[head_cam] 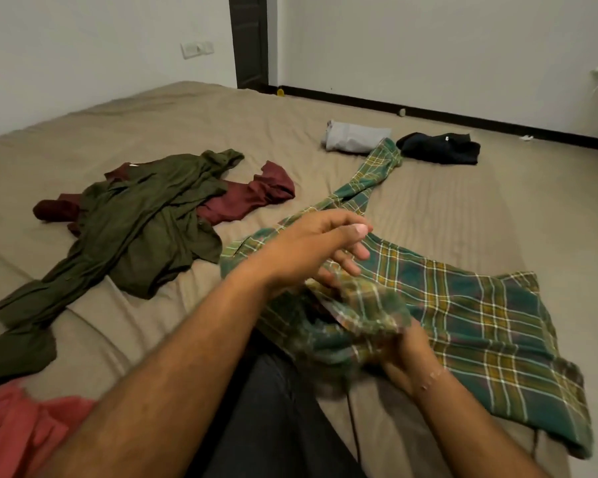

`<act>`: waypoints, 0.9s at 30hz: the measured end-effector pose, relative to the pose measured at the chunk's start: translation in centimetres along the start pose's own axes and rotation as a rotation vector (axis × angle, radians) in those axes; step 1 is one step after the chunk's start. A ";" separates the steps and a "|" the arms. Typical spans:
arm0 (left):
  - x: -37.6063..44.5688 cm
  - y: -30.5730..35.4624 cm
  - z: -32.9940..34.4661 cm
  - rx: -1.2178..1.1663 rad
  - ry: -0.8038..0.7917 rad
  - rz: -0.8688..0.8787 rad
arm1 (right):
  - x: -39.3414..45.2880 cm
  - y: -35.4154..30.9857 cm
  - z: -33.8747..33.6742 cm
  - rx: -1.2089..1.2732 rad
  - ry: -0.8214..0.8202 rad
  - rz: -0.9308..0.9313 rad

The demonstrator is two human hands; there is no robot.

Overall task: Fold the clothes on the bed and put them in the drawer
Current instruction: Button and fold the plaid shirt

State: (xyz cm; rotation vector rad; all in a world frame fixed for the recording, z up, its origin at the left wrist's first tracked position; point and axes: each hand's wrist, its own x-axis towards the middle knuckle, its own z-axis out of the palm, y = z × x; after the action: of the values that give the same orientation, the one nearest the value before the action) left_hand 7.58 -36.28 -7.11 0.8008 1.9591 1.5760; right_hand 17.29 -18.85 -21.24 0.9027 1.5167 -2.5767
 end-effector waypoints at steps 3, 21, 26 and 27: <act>2.6 -4.8 -0.4 0.183 0.280 0.041 | -2.7 0.6 -5.7 0.104 0.082 0.077; 7.3 -15.5 -0.1 1.058 0.103 -0.207 | -5.4 -0.3 -12.3 -0.339 0.542 -0.565; 8.0 -15.6 0.2 1.006 0.283 -0.160 | -8.2 2.3 -10.4 -1.457 0.140 -0.935; 8.1 -15.7 0.3 0.992 0.265 -0.168 | -7.9 2.9 -9.7 -1.644 0.029 -0.843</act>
State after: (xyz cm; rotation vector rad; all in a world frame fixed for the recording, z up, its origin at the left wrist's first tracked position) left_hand 0.00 -32.80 -22.71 0.7456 2.9350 0.5488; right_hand 29.30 -14.63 -23.21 0.0043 3.2938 -0.5098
